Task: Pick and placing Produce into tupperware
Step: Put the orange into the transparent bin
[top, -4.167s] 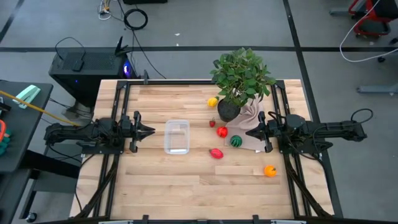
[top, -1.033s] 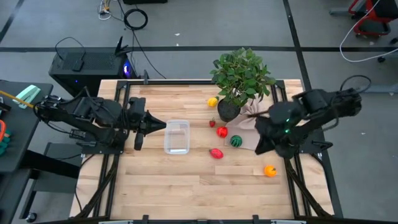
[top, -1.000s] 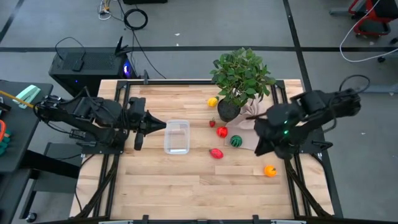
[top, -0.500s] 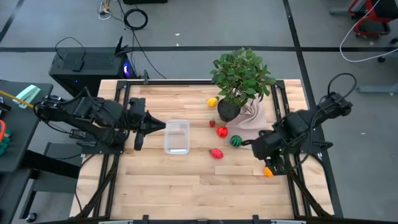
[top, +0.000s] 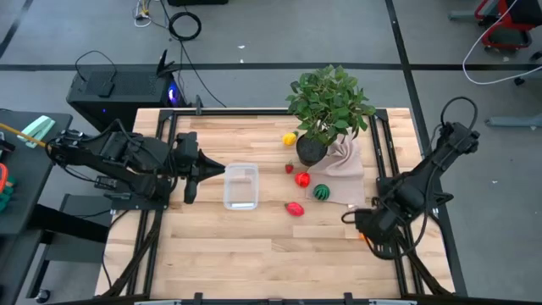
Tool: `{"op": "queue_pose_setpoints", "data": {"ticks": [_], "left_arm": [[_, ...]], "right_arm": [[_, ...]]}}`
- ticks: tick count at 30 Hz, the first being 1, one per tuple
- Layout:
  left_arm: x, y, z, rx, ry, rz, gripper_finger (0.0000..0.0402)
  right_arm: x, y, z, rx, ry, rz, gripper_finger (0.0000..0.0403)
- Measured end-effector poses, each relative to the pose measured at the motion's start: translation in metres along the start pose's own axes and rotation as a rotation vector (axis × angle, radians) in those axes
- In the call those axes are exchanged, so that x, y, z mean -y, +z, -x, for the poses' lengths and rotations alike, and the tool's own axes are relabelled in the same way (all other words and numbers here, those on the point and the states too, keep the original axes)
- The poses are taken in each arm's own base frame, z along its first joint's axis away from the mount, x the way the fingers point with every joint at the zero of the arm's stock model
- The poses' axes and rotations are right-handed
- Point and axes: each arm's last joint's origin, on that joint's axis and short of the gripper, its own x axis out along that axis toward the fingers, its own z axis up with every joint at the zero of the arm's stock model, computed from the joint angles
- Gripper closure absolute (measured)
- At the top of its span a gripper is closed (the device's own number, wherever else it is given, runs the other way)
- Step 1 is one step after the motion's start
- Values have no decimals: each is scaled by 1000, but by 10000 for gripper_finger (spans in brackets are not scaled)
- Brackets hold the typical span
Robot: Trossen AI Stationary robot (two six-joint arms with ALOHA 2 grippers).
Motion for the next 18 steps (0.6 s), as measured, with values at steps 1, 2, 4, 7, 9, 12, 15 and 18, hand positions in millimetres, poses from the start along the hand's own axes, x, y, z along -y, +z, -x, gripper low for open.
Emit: {"op": "queue_pose_setpoints", "data": {"ticks": [1,2,4,7,9,12,15,18], "left_arm": [[0,0,0,0,0,-2,347],[0,0,0,0,0,-2,346],[0,0,0,0,0,-2,343],[0,0,0,0,0,-2,340],[0,0,0,0,0,-2,339],[0,0,0,1,5,-18,338],[-1,0,0,5,19,-25,337],[-1,0,0,6,21,-26,336]], "right_arm": [[0,-3,-6,-7,-2,-6,227],[0,-5,-12,-14,-7,-14,224],[1,-11,-24,-28,-25,-22,218],[6,-18,-39,-55,-68,-24,209],[11,-21,-47,-61,-101,-23,200],[17,-23,-56,-53,-140,-20,180],[22,-22,-63,-52,-151,-23,154],[26,-21,-69,-51,-152,-31,126]]}}
